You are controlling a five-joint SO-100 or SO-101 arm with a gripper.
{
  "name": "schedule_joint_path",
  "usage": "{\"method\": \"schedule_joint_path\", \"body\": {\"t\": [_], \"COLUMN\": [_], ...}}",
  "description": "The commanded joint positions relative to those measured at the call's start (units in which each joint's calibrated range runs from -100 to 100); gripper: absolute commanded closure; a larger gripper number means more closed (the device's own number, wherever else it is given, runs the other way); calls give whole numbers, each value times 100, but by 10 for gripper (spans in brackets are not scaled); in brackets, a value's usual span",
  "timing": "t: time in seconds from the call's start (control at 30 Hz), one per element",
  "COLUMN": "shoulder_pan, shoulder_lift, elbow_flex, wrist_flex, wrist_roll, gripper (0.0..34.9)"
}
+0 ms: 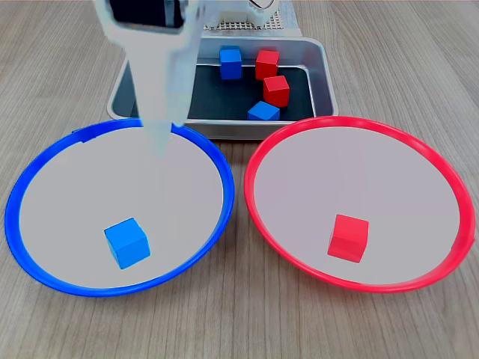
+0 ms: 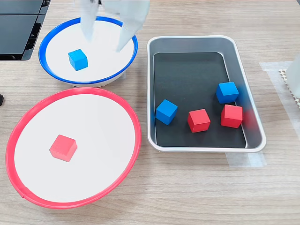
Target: Move six blocks from tray to matching dishes
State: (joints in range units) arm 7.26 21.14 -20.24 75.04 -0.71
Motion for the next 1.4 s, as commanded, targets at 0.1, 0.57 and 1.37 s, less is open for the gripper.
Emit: {"method": "schedule_joint_path", "body": {"t": [0.1, 0.57, 1.37], "shoulder_pan": [-420, -1417, -937], "shoulder_lift": [-2443, -2246, -1496], "elbow_flex": [3212, 4668, 1054], "wrist_flex": [251, -1086, 1406], "wrist_roll": [1426, 2501, 1968], "gripper": [278, 154, 348]}}
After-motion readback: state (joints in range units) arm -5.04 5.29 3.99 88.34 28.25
